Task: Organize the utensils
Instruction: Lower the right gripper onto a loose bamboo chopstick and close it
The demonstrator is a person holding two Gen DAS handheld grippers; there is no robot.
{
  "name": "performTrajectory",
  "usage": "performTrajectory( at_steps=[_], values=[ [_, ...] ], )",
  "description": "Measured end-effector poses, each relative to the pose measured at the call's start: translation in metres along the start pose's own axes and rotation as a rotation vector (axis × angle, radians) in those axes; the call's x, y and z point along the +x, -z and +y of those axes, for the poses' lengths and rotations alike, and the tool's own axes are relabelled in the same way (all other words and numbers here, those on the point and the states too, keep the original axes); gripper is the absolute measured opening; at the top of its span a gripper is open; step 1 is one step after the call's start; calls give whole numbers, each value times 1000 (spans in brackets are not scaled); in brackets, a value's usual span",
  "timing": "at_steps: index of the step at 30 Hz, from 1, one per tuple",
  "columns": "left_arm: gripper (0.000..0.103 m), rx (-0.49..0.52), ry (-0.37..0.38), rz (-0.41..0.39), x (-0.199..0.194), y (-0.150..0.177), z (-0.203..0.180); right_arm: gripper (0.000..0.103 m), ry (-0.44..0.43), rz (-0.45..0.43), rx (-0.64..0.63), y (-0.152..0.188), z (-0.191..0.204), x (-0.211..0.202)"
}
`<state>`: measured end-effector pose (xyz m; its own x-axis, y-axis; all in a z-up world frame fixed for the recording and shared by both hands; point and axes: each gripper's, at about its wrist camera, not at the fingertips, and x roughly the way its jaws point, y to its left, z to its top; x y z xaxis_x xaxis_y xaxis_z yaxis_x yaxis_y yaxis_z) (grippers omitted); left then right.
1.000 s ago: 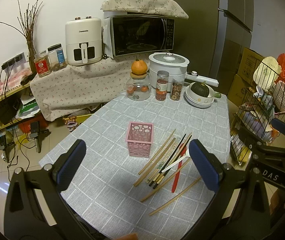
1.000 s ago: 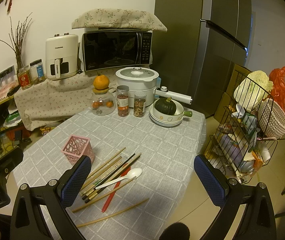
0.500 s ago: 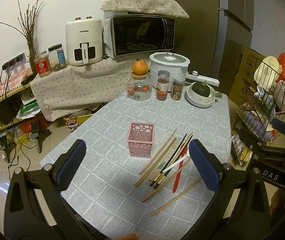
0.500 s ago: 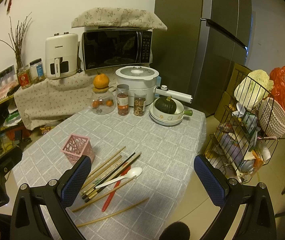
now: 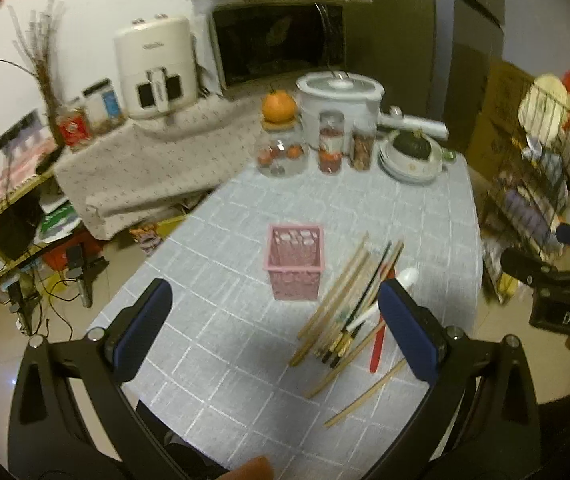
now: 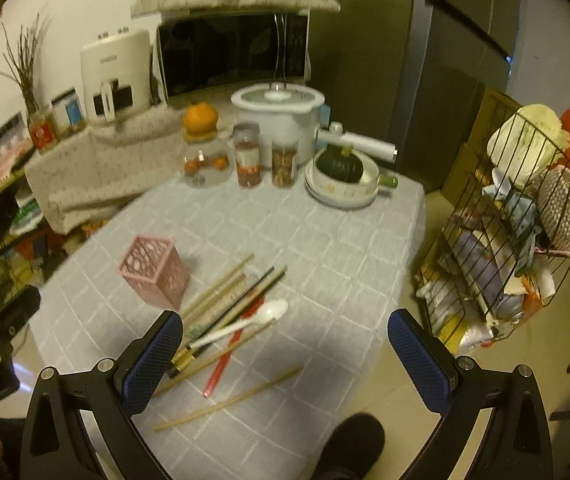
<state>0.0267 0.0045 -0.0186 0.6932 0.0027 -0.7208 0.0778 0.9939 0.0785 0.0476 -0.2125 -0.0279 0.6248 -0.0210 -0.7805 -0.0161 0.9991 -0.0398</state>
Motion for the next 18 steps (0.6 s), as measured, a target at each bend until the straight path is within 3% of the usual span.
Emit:
performTrajectory(
  at_steps=[6, 12, 18],
  values=[
    [102, 67, 73, 136, 39, 2, -3, 103, -99, 198, 62, 3, -21, 50],
    [102, 59, 203, 302, 76, 11, -10, 103, -157, 447, 107, 30, -19, 118],
    [102, 68, 269, 387, 96, 28, -11, 80, -173, 609, 156, 66, -18, 172]
  ],
)
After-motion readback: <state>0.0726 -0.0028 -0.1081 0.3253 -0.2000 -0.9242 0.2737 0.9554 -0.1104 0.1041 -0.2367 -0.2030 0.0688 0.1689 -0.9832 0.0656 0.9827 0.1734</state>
